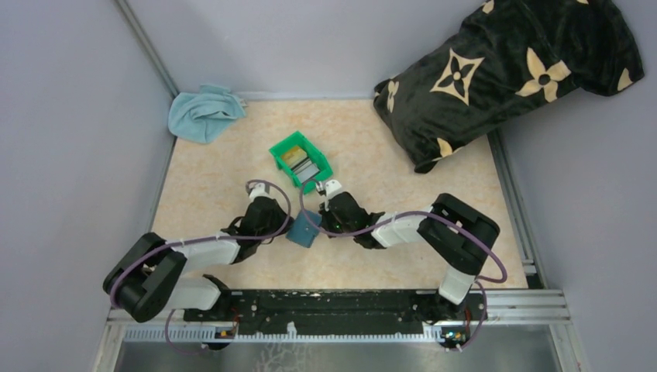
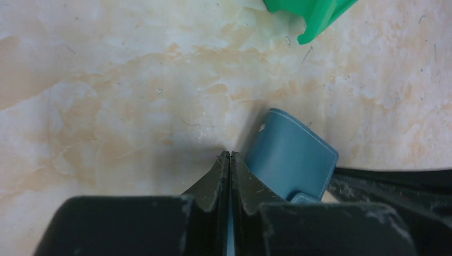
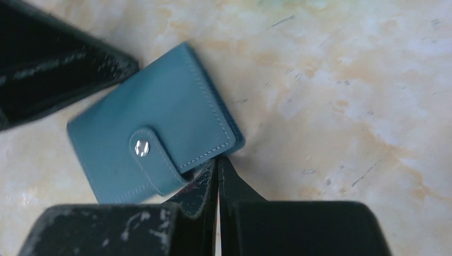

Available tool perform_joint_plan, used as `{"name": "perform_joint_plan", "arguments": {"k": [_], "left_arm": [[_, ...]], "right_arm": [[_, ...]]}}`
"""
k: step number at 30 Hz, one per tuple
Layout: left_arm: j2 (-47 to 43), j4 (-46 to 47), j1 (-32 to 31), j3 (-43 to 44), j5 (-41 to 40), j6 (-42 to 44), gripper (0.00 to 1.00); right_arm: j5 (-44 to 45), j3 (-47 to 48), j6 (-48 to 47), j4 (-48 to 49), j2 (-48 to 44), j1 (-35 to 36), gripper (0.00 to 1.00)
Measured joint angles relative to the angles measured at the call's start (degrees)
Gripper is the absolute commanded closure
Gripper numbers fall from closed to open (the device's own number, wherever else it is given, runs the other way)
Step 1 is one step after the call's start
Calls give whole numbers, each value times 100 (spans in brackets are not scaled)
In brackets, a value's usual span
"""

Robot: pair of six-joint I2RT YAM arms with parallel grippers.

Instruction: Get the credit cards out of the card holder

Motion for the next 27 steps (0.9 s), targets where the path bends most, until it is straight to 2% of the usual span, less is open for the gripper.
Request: {"name": "perform_joint_plan", "arguments": {"k": [6,8,10,12,13,18,27], "left_arm": [[33,83,-243,-33,81,-254,89],[-11,76,-275,-63,101,-326,80],[-98,-7,-282,-76,92,-358,64],[-243,-155,-304,-76,48,-343,54],[-315,-219,-306,-72,17,-323,52],[-455,-588,-306,50,-74,-236,55],[-234,-813,-306,291,-92,-219,60]], "right_arm": [[17,389,9,-140,170,-404,99],[31,428,-15,-138,164,-450,88],[28,420,-70,-225,101,-439,73],[83,374,-175,-341,-85,-404,65],[160,339,-258,-422,-219,-374,63],[566,313,-629,-592,-730,33,61],[1091,321,-704,-872,-748,192,60]]}}
